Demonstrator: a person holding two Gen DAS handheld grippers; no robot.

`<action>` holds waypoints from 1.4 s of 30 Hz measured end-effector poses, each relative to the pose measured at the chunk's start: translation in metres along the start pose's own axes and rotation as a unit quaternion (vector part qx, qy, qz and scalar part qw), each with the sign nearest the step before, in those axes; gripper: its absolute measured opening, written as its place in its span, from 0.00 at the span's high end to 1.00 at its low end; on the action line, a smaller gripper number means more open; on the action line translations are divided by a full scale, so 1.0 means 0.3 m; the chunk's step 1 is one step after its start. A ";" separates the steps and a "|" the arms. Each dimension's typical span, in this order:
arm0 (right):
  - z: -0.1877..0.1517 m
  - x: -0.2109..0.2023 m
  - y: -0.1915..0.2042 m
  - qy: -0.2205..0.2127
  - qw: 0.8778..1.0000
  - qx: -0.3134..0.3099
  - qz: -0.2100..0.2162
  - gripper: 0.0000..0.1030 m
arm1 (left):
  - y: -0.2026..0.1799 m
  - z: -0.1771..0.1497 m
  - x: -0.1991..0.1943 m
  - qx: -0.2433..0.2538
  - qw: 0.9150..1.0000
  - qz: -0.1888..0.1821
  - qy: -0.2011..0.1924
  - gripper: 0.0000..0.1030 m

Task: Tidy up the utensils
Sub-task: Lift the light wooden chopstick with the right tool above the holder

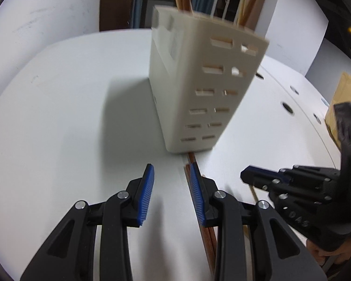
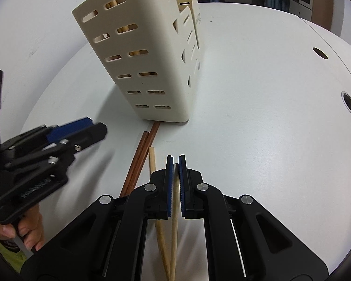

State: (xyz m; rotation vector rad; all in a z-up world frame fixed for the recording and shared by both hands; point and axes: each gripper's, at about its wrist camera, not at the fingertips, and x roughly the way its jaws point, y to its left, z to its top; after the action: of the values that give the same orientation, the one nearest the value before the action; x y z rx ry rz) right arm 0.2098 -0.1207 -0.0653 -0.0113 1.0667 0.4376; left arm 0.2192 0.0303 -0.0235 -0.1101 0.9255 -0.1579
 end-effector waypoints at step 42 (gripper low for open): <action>0.016 -0.099 -0.043 -0.042 0.999 -0.008 0.026 0.96 | -0.107 0.039 0.116 0.016 0.999 0.033 0.031 0.94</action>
State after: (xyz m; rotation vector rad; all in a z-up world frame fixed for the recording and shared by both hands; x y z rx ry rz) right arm 0.2064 -0.1415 -0.0403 0.0205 0.9833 0.4886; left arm 0.2464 -0.0074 -0.0385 -0.0450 0.9867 -0.1162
